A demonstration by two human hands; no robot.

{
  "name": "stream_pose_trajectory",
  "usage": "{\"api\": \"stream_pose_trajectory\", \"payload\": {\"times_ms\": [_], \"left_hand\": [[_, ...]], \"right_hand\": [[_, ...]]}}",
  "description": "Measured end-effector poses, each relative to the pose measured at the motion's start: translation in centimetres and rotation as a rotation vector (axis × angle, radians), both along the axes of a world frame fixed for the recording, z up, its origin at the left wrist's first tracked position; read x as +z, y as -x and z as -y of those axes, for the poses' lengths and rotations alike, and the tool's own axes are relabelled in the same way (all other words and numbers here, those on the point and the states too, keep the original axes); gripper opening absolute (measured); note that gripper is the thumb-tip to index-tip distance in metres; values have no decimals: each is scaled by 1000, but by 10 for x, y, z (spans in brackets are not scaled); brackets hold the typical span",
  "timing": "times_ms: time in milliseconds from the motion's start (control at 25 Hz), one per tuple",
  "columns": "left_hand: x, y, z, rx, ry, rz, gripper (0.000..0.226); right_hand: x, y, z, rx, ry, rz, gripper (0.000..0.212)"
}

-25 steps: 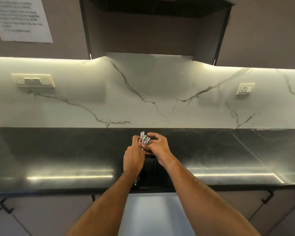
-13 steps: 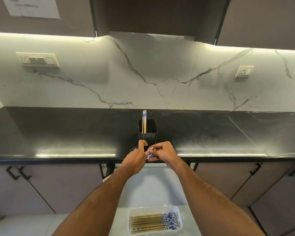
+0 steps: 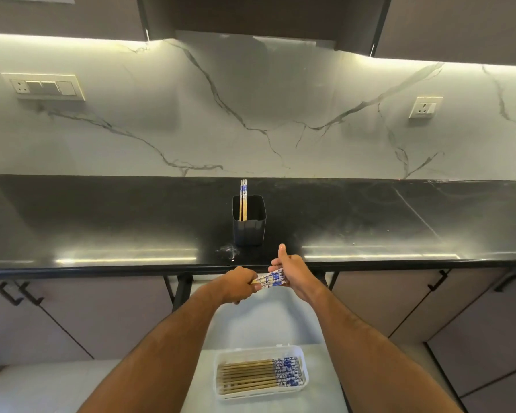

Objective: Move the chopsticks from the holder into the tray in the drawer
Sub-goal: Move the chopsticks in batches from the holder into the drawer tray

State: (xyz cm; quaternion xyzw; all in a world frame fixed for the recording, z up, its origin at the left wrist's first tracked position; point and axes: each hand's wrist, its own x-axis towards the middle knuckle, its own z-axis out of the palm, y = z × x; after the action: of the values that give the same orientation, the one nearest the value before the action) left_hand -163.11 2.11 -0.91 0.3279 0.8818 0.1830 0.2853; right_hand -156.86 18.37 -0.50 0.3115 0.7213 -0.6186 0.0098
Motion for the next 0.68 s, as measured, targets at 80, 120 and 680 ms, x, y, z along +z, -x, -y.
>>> {"api": "stream_pose_trajectory", "payload": {"times_ms": [80, 120, 680], "left_hand": [[-6, 0, -7, -30, 38, -2, 32], [-9, -1, -9, -47, 51, -2, 32], [-49, -13, -16, -173, 114, -228, 15]], "right_hand": [[-6, 0, 4, 30, -31, 32, 61], [-8, -1, 5, 47, -52, 45, 62], [-43, -29, 1, 859, -1136, 120, 14]]}}
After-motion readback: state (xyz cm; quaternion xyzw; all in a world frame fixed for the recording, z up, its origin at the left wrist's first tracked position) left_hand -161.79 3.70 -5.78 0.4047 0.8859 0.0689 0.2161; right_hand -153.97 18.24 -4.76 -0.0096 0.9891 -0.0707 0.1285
